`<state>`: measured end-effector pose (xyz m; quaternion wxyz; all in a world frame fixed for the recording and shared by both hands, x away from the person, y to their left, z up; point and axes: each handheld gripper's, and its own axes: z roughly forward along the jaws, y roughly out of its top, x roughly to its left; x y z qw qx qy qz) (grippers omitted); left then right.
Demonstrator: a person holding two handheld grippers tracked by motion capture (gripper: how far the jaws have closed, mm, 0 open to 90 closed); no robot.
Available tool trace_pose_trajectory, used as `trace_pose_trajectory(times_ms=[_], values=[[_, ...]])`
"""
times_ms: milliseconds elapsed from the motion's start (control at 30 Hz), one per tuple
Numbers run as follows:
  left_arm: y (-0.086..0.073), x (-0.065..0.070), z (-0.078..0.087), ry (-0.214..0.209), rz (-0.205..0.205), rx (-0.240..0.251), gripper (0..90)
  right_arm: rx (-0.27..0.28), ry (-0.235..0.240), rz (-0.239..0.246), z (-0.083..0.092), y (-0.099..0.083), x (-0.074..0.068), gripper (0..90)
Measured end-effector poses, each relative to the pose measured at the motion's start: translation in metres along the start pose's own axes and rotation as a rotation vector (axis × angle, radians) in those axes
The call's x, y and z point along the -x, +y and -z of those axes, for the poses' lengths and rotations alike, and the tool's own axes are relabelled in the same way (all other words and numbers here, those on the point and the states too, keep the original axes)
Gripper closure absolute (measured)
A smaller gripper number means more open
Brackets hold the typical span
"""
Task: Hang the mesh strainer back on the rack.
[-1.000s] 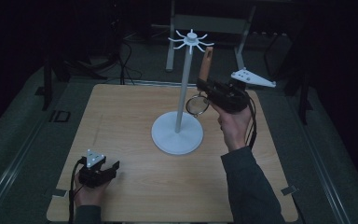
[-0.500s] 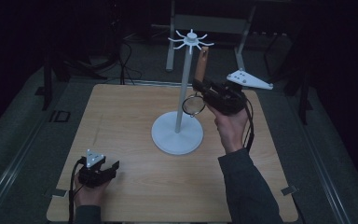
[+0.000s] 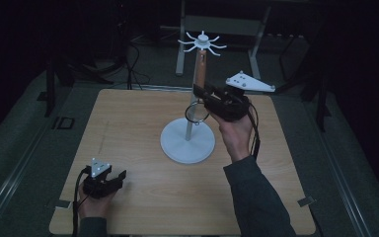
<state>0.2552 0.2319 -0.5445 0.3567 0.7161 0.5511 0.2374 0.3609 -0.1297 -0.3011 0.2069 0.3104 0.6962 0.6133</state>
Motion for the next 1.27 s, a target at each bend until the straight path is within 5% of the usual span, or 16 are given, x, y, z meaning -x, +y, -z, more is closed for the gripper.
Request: trace_pose_trajectory(times_ms=[467, 733, 1267], values=[[0.0, 0.0, 0.0, -0.001, -0.001, -0.003, 41.0, -0.031, -0.058, -0.041, -0.013, 0.0, 0.004, 69.5], [0.0, 0.0, 0.0, -0.001, 0.002, 0.002, 41.0, -0.013, -0.109, -0.036, -0.009, -0.004, 0.003, 43.3], [0.0, 0.0, -0.001, 0.001, -0.003, -0.002, 40.9, -0.06, -0.153, 0.001, 0.006, -0.017, 0.014, 32.8]])
